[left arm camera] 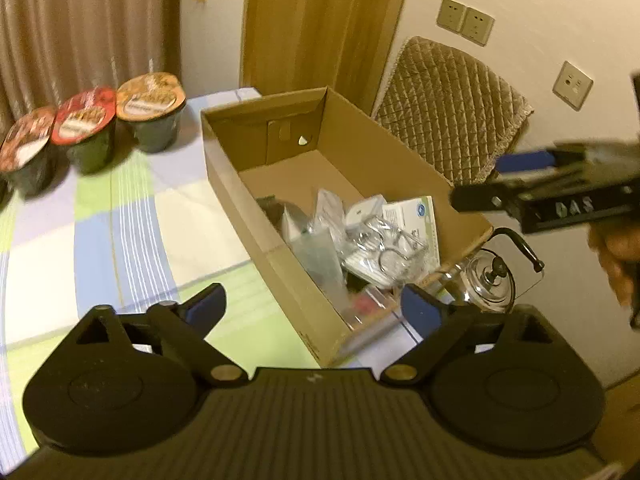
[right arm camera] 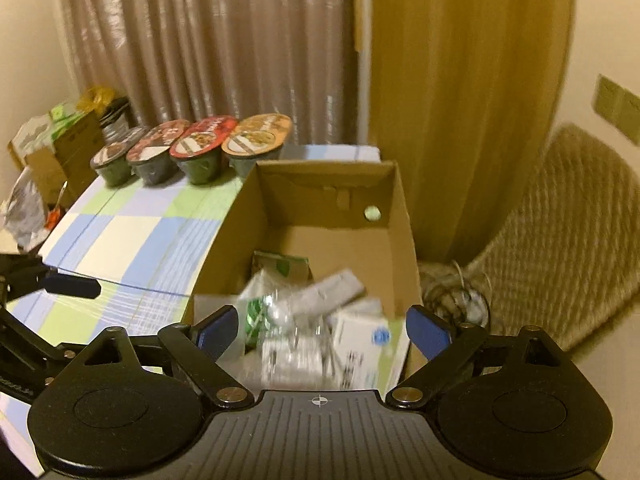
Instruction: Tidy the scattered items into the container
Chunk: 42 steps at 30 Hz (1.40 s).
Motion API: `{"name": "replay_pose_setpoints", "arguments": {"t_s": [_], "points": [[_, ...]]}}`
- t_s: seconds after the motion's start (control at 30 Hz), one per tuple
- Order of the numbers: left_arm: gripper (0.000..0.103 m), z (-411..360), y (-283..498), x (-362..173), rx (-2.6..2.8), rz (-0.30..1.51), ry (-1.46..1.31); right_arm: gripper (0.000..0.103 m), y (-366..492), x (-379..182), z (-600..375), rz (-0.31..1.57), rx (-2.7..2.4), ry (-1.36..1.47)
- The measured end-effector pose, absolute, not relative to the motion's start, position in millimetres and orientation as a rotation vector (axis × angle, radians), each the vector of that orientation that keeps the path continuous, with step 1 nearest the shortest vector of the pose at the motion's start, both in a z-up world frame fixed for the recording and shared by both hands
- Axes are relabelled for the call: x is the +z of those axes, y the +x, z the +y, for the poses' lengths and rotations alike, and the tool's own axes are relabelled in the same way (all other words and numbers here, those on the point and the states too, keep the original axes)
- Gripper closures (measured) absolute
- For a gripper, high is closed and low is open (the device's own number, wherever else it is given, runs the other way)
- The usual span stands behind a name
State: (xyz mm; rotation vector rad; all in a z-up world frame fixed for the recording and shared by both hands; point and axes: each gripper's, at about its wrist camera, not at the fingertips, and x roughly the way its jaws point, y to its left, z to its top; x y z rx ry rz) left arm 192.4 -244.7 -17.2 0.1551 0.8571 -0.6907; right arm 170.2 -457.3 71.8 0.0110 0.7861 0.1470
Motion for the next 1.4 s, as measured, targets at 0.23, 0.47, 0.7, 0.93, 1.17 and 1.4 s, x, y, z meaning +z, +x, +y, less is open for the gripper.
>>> {"name": "replay_pose_setpoints", "arguments": {"t_s": [0.23, 0.47, 0.7, 0.93, 1.17, 1.4], "points": [[0.001, -243, 154, -10, -0.588, 0.851, 0.106, 0.007, 118, 75, -458, 0.806, 0.098, 0.095], [0.001, -241, 116, 11, -0.529, 0.835, 0.095, 0.007, 79, 93, -453, 0.785, 0.078, 0.138], [0.001, -233, 82, 32, -0.465, 0.8, 0.044, 0.007, 44, 112, -448, 0.753, 0.058, 0.176], [0.001, -228, 59, 46, -0.415, 0.788, 0.005, 0.007, 12, 120, -444, 0.753, 0.043, 0.182], [0.001, -221, 49, 57, -0.391, 0.769, -0.015, 0.007, -8, 124, -438, 0.742, 0.036, 0.174], [0.001, -220, 41, 59, -0.407, 0.771, -0.007, 0.007, -15, 126, -435, 0.734, 0.035, 0.173]]}}
